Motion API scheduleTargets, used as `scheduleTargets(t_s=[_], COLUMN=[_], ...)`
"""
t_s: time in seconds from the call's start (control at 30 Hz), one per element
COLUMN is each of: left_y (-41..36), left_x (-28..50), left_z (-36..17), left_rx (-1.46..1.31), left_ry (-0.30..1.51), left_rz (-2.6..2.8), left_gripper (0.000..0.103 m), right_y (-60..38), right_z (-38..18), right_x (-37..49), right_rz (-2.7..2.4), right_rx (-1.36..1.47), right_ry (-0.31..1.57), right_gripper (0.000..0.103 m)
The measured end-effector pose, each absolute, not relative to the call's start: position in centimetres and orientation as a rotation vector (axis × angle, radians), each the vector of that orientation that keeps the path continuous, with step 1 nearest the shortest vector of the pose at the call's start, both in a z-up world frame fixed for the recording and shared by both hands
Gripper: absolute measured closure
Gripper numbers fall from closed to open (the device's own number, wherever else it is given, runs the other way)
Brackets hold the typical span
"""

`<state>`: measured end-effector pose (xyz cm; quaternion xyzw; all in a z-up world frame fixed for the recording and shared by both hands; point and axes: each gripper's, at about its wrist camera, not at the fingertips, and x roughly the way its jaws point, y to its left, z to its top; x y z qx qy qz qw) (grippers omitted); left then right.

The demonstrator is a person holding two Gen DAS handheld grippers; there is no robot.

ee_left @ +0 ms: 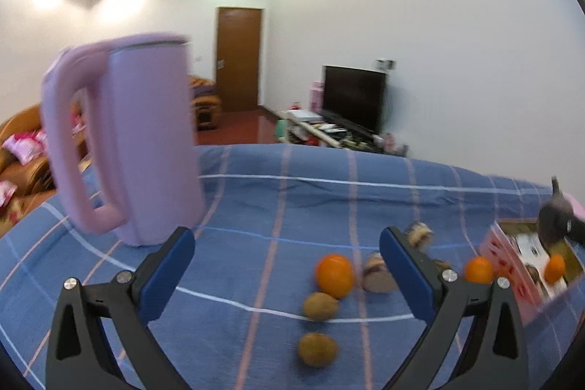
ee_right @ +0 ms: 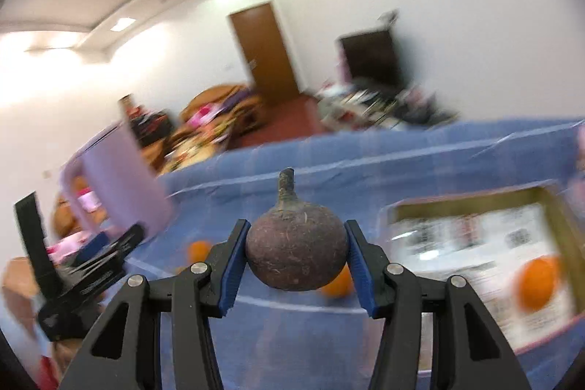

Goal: Organize fruits
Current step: 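Grasp the dark purple fruit with the right gripper while the left grasps another mangosteen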

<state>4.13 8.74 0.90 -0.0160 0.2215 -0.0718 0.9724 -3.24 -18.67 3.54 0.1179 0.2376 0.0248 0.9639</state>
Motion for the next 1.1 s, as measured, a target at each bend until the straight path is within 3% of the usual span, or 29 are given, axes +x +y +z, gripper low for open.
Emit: scheduleTargets(t_s=[0.17, 0.3, 0.47, 0.53, 0.7, 0.9, 1.03, 1.1], left_y=[5.4, 0.3, -3.7, -4.8, -6.2, -7.2, -6.9, -6.6], left_x=[3.5, 3.0, 4.9, 6.0, 7.4, 9.4, 9.6, 9.3], left_z=[0.7, 0.9, 0.0, -0.9, -3.0, -4.0, -3.9, -3.7], left_rx=[-0.066, 0.142, 0.175, 0.188, 0.206, 0.198, 0.159, 0.15], left_ry=[0.497, 0.501, 0.625, 0.687, 0.792, 0.878, 0.886, 0.876], left_rz=[-0.34, -0.352, -0.399, -0.39, -0.362, -0.328, -0.356, -0.347], left_gripper=[0.0, 0.001, 0.018, 0.035, 0.043, 0.045, 0.061, 0.062], right_y=[-22.1, -23.7, -23.8, -24.0, -24.8, -25.4, -25.3, -25.2], right_z=[3.1, 2.4, 2.0, 2.0, 2.1, 2.0, 2.0, 2.0], right_x=[-4.6, -4.3, -4.6, -4.8, -5.0, -5.1, -5.1, -4.9], right_rz=[-0.035, -0.028, 0.008, 0.019, 0.017, 0.005, -0.004, -0.007], right_rx=[0.186, 0.218, 0.244, 0.255, 0.272, 0.29, 0.292, 0.287], right_ry=[0.468, 0.486, 0.498, 0.496, 0.491, 0.496, 0.501, 0.504], right_gripper=[0.05, 0.05, 0.05, 0.05, 0.05, 0.05, 0.05, 0.05])
